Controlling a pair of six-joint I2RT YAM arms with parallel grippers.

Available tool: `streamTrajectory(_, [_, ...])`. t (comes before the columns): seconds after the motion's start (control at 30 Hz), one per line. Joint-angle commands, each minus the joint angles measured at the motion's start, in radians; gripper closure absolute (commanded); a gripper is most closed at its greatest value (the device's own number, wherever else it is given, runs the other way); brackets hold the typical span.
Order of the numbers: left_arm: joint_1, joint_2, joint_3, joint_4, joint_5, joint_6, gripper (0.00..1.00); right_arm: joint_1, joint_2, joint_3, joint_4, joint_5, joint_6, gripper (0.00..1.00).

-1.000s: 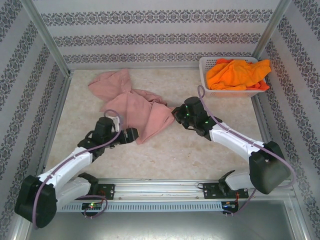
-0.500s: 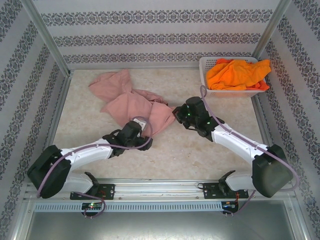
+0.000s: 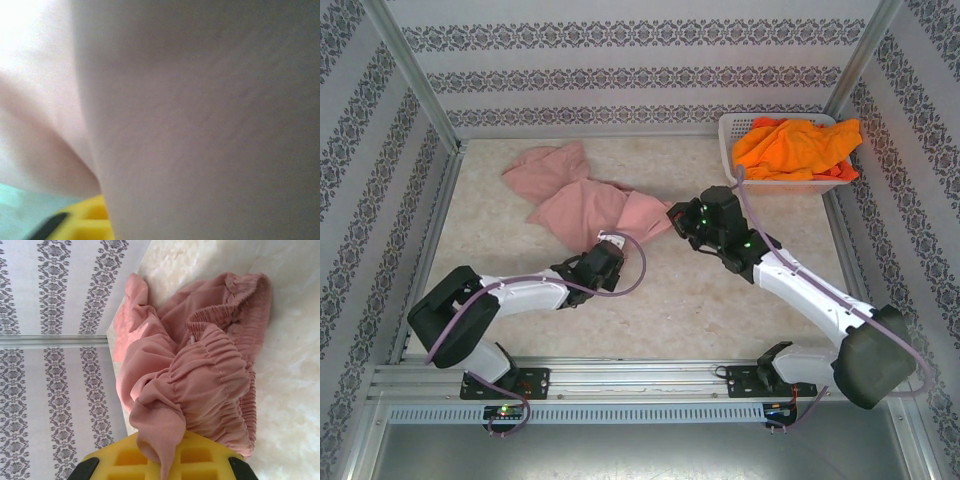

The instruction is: Fold and stack the shorts

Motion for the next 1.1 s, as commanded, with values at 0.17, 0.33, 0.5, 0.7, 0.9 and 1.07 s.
streamTrajectory(0.17, [0.235, -0.191, 0.253, -0.174, -0.011, 0.289, 1.0, -0.162, -0.01, 0.224, -0.126, -0.023, -0.328, 1.0])
streamTrajectory(0.33, [0.326, -0.246, 0.44, -0.258, 0.027, 0.449, 0.98, -0.234, 0.021, 0.33, -0.131, -0.083, -0.464, 1.0])
streamTrajectory(0.5, [0.326, -0.232, 0.546, -0.354, -0.01, 0.523, 0.58, -0.236, 0.003, 0.315, -0.114, -0.108, -0.53, 1.0])
streamTrajectory(0.7, [0.335, -0.322, 0.367, -0.435, 0.071, 0.222, 0.27, -0.188, -0.084, 0.132, -0.117, -0.104, -0.568, 1.0])
streamTrajectory(0.9, [0.337, -0.5, 0.051, -0.386, 0.277, -0.168, 0.2, -0.164, -0.16, -0.086, -0.142, -0.036, -0.522, 1.0])
streamTrajectory(1.07, [0.35, -0.621, -0.144, -0.348, 0.341, -0.459, 0.18, -0.173, -0.191, -0.198, -0.13, -0.011, -0.485, 1.0])
